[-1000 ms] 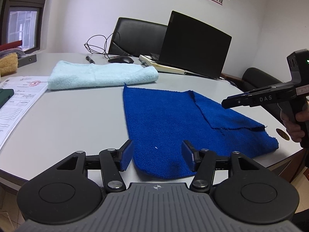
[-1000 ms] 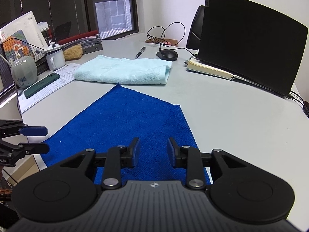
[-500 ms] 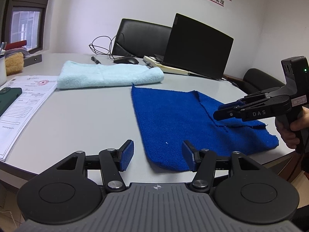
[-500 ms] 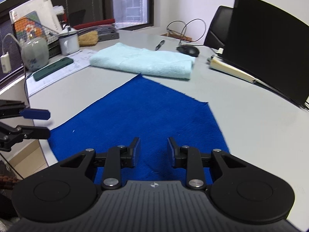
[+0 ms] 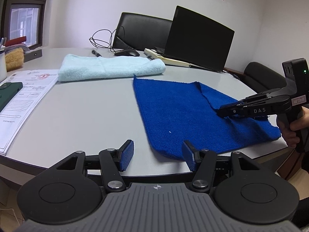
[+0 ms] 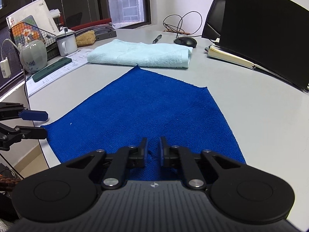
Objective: Fold towel
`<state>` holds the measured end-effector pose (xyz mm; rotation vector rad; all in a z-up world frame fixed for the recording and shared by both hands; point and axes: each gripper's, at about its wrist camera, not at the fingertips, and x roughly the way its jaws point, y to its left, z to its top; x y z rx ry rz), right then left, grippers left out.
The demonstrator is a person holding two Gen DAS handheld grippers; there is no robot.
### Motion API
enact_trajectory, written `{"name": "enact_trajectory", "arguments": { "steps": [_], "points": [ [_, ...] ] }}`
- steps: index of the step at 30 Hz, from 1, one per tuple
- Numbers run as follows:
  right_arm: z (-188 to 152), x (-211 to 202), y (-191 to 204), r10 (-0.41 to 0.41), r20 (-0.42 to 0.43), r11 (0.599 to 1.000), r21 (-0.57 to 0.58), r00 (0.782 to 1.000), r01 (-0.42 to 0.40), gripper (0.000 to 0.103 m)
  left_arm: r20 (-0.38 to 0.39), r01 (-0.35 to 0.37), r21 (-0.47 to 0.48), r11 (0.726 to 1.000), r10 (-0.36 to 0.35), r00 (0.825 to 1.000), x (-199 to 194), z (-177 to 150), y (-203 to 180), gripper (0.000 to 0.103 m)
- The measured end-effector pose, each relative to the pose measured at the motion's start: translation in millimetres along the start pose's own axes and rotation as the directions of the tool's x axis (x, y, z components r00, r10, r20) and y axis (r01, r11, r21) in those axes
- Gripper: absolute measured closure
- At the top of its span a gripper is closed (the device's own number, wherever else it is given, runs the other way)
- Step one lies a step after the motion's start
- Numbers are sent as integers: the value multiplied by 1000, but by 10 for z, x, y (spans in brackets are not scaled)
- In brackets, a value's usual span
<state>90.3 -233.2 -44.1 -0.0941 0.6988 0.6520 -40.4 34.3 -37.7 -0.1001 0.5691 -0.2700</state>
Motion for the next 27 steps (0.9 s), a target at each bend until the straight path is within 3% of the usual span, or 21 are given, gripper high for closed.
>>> {"name": "enact_trajectory", "arguments": {
  "steps": [4,13,27],
  "points": [
    [-2,-14,-111,25,7,997,67,1000,-26,99,-5,-5,6,1000,5,1000,5,5,-12,44],
    [111,-201,-92,46,73,993,101,996,-54,99,10,-16,11,1000,16,1000,-52,31,15,44],
    [432,-278,130,142,70,985,85,987,-147,99,64,-52,34,998,49,997,-256,115,80,44]
  ]
}}
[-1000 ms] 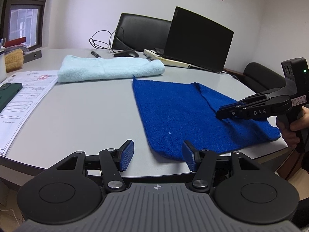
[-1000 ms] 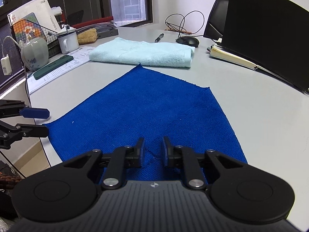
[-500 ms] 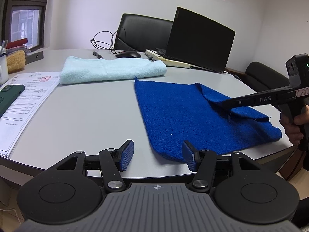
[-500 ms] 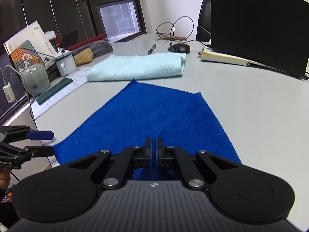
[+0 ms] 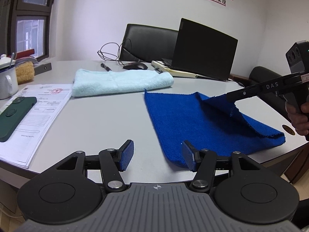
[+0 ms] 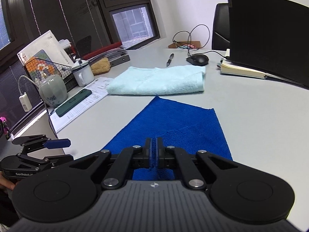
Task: Fold towel
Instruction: 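Fold the held cloth edge over the cloth toward the left gripper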
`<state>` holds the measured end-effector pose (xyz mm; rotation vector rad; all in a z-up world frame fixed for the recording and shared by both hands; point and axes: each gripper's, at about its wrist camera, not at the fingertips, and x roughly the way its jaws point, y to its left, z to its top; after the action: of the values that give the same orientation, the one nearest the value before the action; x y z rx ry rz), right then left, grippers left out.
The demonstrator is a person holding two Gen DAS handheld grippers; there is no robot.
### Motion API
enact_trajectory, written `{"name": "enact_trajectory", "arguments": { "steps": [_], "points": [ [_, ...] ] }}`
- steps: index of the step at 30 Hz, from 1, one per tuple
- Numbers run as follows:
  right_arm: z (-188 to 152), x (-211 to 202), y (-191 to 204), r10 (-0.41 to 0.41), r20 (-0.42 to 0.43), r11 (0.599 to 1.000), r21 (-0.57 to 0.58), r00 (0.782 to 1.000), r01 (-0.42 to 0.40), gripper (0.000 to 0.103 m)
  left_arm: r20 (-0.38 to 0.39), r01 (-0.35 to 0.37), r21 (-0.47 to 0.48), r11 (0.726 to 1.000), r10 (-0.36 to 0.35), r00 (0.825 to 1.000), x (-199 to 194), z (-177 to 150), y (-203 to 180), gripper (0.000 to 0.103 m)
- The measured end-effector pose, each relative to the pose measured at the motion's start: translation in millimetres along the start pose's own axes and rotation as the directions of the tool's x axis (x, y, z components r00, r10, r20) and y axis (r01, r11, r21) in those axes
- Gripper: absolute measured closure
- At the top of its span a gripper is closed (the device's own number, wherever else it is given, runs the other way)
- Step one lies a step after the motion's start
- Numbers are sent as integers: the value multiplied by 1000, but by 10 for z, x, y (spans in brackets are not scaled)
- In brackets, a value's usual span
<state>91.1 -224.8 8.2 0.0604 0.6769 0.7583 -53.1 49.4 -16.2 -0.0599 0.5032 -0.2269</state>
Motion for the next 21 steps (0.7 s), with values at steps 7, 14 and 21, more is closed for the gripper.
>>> {"name": "enact_trajectory", "arguments": {
  "steps": [7,14,21],
  "points": [
    [54,55,174,43,-24,999,-31,999,-43,99,4,-7,-3,1000,7,1000,-17,10,32,44],
    [51,128,272,77,-61,995,-54,995,-80,99,6,-12,-10,1000,12,1000,-22,11,77,44],
    [-5,178,340,103,-80,992,-62,991,-108,99,1,-7,-10,1000,7,1000,-5,5,86,44]
  ]
}}
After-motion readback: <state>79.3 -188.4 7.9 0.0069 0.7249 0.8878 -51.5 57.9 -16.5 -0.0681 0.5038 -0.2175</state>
